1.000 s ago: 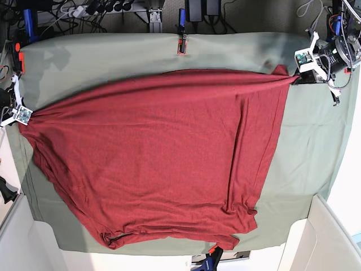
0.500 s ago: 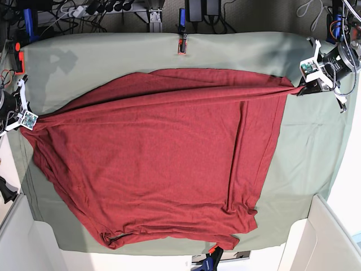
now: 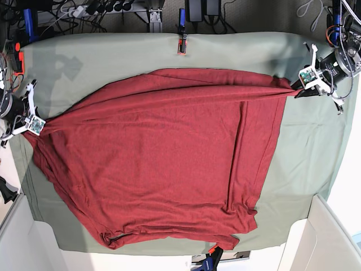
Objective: Fold the T-shirt properly
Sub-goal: 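Lift the shirt corners with both grippers and drag them toward the hem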
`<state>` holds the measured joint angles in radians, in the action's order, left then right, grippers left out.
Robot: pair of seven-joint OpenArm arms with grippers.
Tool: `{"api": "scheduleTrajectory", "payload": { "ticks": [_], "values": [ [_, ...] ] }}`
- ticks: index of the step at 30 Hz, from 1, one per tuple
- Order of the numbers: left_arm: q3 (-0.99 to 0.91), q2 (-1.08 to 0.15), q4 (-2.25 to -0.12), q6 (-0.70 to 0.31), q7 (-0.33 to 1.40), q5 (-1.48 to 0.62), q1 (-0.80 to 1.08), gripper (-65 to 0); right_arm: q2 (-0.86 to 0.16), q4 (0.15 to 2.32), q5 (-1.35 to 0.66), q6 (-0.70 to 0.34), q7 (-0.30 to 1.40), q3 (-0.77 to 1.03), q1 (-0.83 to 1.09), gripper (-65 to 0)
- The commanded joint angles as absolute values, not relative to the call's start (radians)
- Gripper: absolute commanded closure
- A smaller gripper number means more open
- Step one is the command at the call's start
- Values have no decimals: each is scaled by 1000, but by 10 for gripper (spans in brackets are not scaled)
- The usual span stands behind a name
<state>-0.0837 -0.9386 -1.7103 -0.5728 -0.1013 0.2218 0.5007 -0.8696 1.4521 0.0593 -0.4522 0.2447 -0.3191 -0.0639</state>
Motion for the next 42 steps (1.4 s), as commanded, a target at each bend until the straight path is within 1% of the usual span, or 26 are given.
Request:
{"api": "scheduleTrajectory", "payload": {
  "ticks": [1,2,8,9,11,12,14,15,16,17,18,19,21,23,26,28,32,35,37,42],
  "values": [
    [-75,-959,-1704,-533,-108,221,476,-82,-897,1454,63,-442,244,-305,-89,0],
    [-53,-959,-1688,-519,-105,223,455,-94,-897,1447,63,-442,244,-305,-95,0],
    [67,-959,-1608,-520,-105,225,340,-97,-894,1404,59,-442,243,-305,-110,0],
    [84,-958,-1601,-519,-105,224,324,-120,-894,1403,54,-443,243,-305,-110,0],
    [110,-959,-1595,-515,-105,224,302,-204,-894,1403,34,-455,243,-305,-110,0],
    [116,-959,-1593,-515,-104,224,299,-254,-894,1403,33,-464,242,-305,-110,-50],
    [116,-959,-1593,-517,-104,213,300,-338,-893,1403,33,-483,236,-305,-110,-205],
    [116,-959,-1594,-527,-101,207,300,-360,-891,1403,33,-485,236,-305,-110,-275],
    [116,-960,-1594,-547,-85,193,299,-363,-888,1404,28,-484,235,-305,-110,-335],
    [116,-960,-1595,-577,-78,188,299,-363,-888,1406,13,-484,235,-305,-110,-375],
    [116,-962,-1599,-610,-80,184,300,-363,-888,1412,-3,-485,236,-305,-109,-387],
    [116,-965,-1607,-640,-83,175,300,-363,-889,1423,-8,-488,236,-305,-110,-386],
    [116,-977,-1638,-667,-86,168,317,-363,-893,1457,-8,-505,238,-305,-108,-386],
    [116,-1000,-1684,-666,-78,169,357,-363,-906,1495,-12,-532,249,-305,-93,-386],
    [115,-1022,-1757,-662,-20,178,430,-363,-932,1554,-10,-533,271,-305,-48,-386],
    [115,-1027,-1801,-635,8,185,467,-363,-944,1588,-7,-539,278,-305,-23,-386],
    [115,-1018,-1862,-624,6,226,522,-363,-950,1604,2,-538,289,-305,5,-386],
    [116,-988,-1854,-535,4,299,529,-363,-943,1594,36,-534,289,-305,26,-386],
    [115,-971,-1842,-499,-1,338,525,-363,-928,1578,38,-530,289,-305,25,-386],
    [116,-961,-1787,-508,-94,425,522,-363,-892,1540,41,-520,283,-305,23,-386]
  ]
}}
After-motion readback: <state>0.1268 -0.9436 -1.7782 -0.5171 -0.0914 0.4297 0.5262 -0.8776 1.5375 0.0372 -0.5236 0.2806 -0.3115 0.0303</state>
